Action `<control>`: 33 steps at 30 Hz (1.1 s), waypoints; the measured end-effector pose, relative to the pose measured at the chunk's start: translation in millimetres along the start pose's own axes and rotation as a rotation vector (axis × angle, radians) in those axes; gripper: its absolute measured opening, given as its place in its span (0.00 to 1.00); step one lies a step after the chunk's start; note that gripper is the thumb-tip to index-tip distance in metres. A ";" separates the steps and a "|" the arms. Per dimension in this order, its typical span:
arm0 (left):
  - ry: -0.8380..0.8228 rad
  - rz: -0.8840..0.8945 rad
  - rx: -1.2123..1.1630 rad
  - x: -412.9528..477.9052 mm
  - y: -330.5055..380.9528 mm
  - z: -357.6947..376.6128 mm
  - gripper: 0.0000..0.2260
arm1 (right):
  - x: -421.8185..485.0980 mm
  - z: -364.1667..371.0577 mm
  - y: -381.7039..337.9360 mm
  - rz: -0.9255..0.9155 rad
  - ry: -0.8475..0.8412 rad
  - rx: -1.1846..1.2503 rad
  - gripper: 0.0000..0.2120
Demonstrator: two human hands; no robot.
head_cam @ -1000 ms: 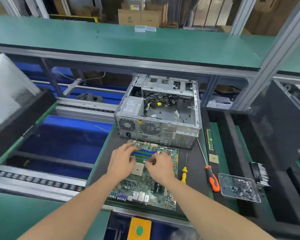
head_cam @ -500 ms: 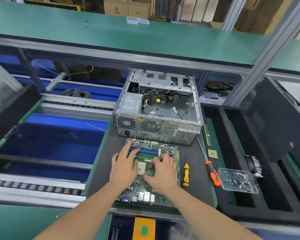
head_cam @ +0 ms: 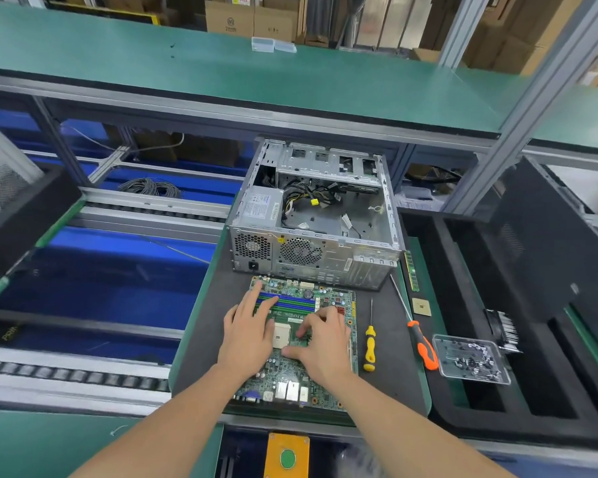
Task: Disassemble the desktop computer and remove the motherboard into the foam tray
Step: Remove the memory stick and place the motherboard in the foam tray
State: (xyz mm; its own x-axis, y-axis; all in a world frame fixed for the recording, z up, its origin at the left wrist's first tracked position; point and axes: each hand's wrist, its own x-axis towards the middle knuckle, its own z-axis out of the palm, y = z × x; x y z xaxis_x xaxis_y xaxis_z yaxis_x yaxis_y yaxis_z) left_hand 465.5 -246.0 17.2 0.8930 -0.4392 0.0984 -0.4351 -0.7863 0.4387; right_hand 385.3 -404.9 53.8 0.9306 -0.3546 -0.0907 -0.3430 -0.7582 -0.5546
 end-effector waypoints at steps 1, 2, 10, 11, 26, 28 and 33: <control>-0.002 0.000 -0.017 -0.4 0.5 -1.4 0.21 | -1.9 -2.7 0.5 -0.016 -0.011 0.011 0.22; -0.001 -0.007 -0.038 -0.8 1.4 -3.3 0.21 | -3.6 -6.5 0.9 -0.032 -0.026 0.036 0.21; 0.122 -0.471 -0.140 -1.7 15.1 -25.3 0.22 | -15.4 -41.7 26.6 -0.005 0.083 0.006 0.08; 0.097 -0.522 -0.149 0.5 17.2 -27.6 0.22 | -15.9 -43.1 26.8 0.024 0.051 -0.037 0.12; -0.130 -0.722 -0.372 18.9 24.0 -40.9 0.29 | -19.7 -40.8 9.1 0.089 -0.077 0.010 0.25; -0.114 -0.736 -0.449 14.7 25.7 -45.8 0.30 | -20.0 -43.6 10.7 0.082 -0.084 0.060 0.23; -0.082 -0.805 -0.512 0.0 24.3 -64.4 0.30 | -28.1 -53.3 11.5 0.040 -0.065 0.149 0.18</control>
State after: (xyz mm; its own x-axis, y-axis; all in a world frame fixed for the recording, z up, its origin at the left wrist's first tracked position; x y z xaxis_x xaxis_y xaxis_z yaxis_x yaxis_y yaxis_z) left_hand 462.4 -237.1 85.4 0.8830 0.1055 -0.4574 0.4262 -0.5888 0.6868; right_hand 348.4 -432.8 94.1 0.9245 -0.3432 -0.1659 -0.3618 -0.6528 -0.6655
